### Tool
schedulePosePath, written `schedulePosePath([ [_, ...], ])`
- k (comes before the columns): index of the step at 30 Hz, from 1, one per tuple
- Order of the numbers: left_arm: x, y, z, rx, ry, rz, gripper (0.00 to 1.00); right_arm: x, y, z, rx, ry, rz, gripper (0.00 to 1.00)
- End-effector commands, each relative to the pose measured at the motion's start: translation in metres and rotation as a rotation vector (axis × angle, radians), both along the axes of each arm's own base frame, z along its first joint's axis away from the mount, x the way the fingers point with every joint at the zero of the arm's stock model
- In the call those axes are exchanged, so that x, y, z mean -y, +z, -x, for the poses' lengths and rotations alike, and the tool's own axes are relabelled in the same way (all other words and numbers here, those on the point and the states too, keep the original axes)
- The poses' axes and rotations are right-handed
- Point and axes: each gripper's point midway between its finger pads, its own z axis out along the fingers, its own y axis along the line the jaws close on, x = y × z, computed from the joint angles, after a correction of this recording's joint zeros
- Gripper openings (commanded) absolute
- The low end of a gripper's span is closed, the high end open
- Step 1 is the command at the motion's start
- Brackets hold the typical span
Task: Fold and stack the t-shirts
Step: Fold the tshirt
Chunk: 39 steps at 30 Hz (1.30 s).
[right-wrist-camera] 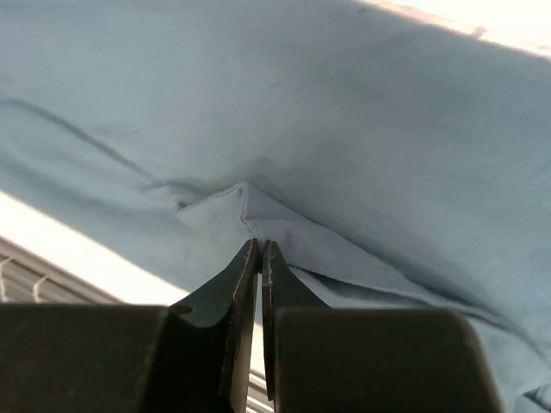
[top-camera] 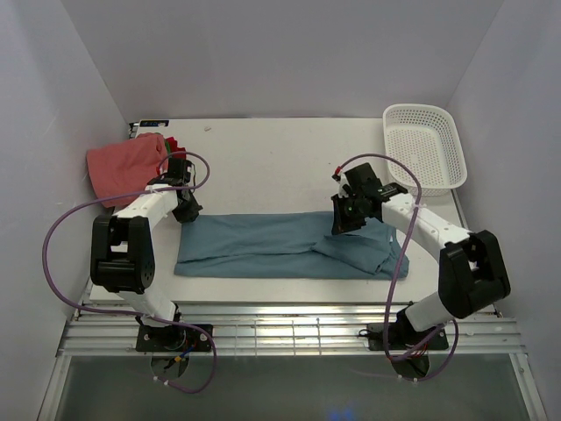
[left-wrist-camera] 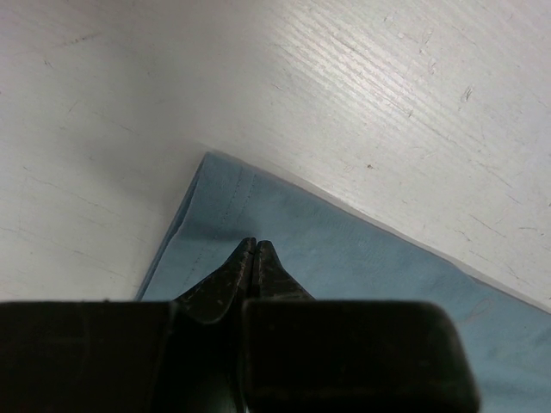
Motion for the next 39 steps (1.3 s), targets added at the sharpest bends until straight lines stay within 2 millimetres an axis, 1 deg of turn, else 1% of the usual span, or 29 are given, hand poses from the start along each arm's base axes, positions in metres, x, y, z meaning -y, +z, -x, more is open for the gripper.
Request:
schedulePosePath([
  [1,0.002,0.017,-0.007,0.055,0.008,0.017,0.11,-0.012,0.011,0.034,-0.043,0.025,-0.035,0.08],
  [2,0.003,0.016,-0.007,0.053,0.007,0.021,0.11,-0.011,0.01,0.044,-0.052,0.028,-0.035,0.08],
  [3,0.003,0.016,-0.006,0.052,0.006,0.023,0.11,-0.015,0.009,0.053,-0.064,0.03,-0.039,0.08],
  [4,0.003,0.015,-0.005,0.049,0.007,0.023,0.11,-0.015,0.008,0.059,-0.07,0.031,-0.038,0.08],
  [5,0.002,0.015,-0.005,0.05,0.008,0.023,0.11,-0.014,0.002,0.069,-0.092,0.032,-0.029,0.08],
  [6,0.003,0.014,-0.004,0.047,0.008,0.023,0.11,-0.016,0.005,0.075,-0.098,0.025,-0.047,0.08],
  [9,0.003,0.014,-0.001,0.046,0.009,0.025,0.11,-0.023,0.006,0.096,-0.113,0.043,-0.067,0.08],
  [15,0.004,0.012,0.003,0.042,0.01,0.034,0.11,-0.026,0.015,0.118,-0.132,0.047,-0.073,0.08],
  [17,0.005,0.012,0.003,0.043,0.009,0.039,0.11,-0.029,0.018,0.124,-0.148,0.05,-0.091,0.12],
  [18,0.005,0.012,0.003,0.041,0.009,0.038,0.11,-0.031,0.022,0.127,-0.149,0.061,-0.1,0.21],
  [19,0.005,0.012,0.003,0.043,0.009,0.039,0.11,-0.033,0.025,0.128,-0.147,0.064,-0.105,0.27],
  [21,0.004,0.013,0.003,0.046,0.01,0.036,0.11,-0.031,0.034,0.123,-0.108,0.051,-0.106,0.42],
  [22,0.004,0.014,0.004,0.046,0.01,0.036,0.11,-0.031,0.042,0.118,-0.078,0.046,-0.102,0.44],
  [23,0.004,0.015,0.003,0.051,0.011,0.035,0.11,-0.028,0.045,0.113,-0.053,0.033,-0.089,0.44],
  [24,0.004,0.015,0.003,0.053,0.011,0.035,0.11,-0.022,0.045,0.104,-0.009,0.017,-0.046,0.44],
  [25,0.004,0.016,0.003,0.056,0.012,0.036,0.11,-0.02,0.05,0.099,0.013,0.008,-0.029,0.44],
  [28,0.004,0.017,0.003,0.057,0.009,0.033,0.11,-0.007,0.045,0.078,0.075,-0.04,0.07,0.44],
  [29,0.004,0.017,0.003,0.057,0.007,0.032,0.11,-0.004,0.038,0.073,0.078,-0.055,0.107,0.44],
  [31,0.004,0.018,0.003,0.057,0.003,0.032,0.11,0.007,0.032,0.058,0.113,-0.093,0.185,0.43],
  [33,0.002,0.02,0.004,0.058,0.004,0.024,0.11,0.02,0.02,0.045,0.12,-0.135,0.274,0.43],
  [34,0.002,0.021,0.004,0.059,0.002,0.021,0.11,0.024,0.015,0.042,0.112,-0.149,0.301,0.43],
  [35,0.002,0.022,0.004,0.063,0.003,0.02,0.11,0.031,0.005,0.039,0.094,-0.166,0.343,0.44],
  [36,0.002,0.024,0.004,0.066,0.0,0.019,0.11,0.039,0.0,0.036,0.075,-0.189,0.363,0.43],
  [39,0.001,0.027,0.005,0.073,-0.004,0.014,0.11,0.053,-0.014,0.033,0.034,-0.23,0.399,0.43],
])
